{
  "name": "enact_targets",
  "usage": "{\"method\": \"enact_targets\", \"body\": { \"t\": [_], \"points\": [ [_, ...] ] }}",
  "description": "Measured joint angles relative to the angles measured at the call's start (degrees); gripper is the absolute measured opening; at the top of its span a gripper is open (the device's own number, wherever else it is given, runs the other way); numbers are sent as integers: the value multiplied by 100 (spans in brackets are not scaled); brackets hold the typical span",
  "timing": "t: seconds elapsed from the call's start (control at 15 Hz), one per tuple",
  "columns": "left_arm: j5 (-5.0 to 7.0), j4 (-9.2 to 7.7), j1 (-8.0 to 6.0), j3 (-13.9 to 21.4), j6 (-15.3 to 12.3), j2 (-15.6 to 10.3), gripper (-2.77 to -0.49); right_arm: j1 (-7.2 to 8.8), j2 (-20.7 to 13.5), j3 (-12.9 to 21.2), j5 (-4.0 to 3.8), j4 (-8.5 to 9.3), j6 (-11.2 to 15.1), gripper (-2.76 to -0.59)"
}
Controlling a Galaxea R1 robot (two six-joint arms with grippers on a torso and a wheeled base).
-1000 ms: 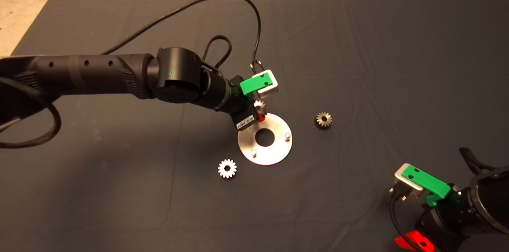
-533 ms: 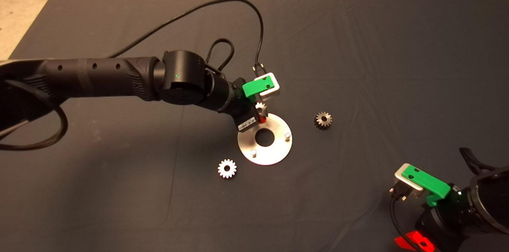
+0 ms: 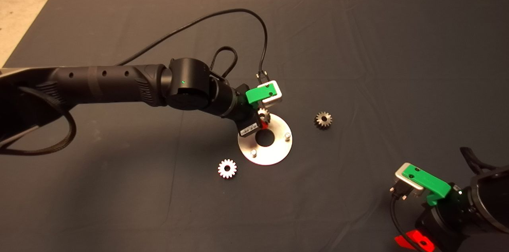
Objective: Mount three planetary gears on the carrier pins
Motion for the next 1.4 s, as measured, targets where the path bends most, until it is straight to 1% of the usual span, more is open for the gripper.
{"method": "enact_targets", "body": {
  "t": [0.27,0.53,0.73,1.0,1.2,1.27,1.4],
  "points": [
    [-16,-21,-1,-22,83,0,-257,0,0,0,0,2,0,-60],
    [2,-166,-30,-39,105,-1,-257,0,-2,0,1,5,0,-60],
    [11,-211,-48,-55,118,-2,-257,2,-2,0,0,5,0,-60],
    [9,-216,-54,-61,118,-4,-259,0,-2,0,0,5,0,-60],
    [32,-216,-64,-63,118,-4,-259,0,0,0,0,5,0,-60],
    [59,-227,-91,-63,118,-4,-259,0,0,0,-3,5,0,-60],
    [71,-238,-195,-72,118,-7,-260,0,0,0,0,5,-2,-60]
  ]
}}
